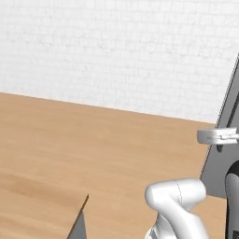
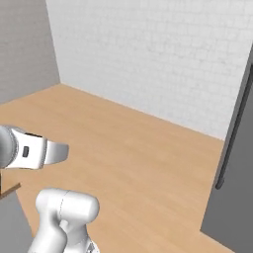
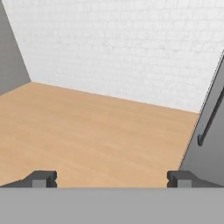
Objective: Place one carrot and one steak in each tupperware on the nearby counter, to pack two identical lunches.
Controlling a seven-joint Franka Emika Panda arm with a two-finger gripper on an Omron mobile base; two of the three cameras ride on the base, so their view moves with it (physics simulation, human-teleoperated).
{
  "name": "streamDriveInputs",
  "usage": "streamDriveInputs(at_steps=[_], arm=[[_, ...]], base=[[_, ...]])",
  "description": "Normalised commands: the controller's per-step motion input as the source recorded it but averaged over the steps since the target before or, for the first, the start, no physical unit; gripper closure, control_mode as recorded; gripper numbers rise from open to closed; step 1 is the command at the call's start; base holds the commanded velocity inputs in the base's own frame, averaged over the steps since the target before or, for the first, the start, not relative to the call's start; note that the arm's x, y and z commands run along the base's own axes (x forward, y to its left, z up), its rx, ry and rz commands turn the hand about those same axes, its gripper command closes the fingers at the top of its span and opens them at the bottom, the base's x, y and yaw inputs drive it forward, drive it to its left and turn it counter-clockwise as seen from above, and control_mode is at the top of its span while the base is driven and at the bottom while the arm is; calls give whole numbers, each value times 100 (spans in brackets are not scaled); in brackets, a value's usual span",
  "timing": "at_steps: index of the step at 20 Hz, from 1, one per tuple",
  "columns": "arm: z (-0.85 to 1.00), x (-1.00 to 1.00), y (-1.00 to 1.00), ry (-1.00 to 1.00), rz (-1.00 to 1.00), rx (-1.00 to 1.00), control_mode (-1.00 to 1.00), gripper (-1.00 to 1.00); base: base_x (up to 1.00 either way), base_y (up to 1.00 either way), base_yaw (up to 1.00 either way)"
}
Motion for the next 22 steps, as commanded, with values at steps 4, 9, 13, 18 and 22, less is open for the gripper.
streamDriveInputs(at_steps=[4, 9, 13, 18, 22], arm=[[0, 0, 0, 0, 0, 0, 100, -100], [0, 0, 0, 0, 0, 0, 100, -100], [0, 0, 0, 0, 0, 0, 100, -100], [0, 0, 0, 0, 0, 0, 100, -100], [0, 0, 0, 0, 0, 0, 100, -100]], base=[[100, -4, 0], [100, -3, -2], [100, 0, -5], [100, 6, -7], [100, 19, -11]])
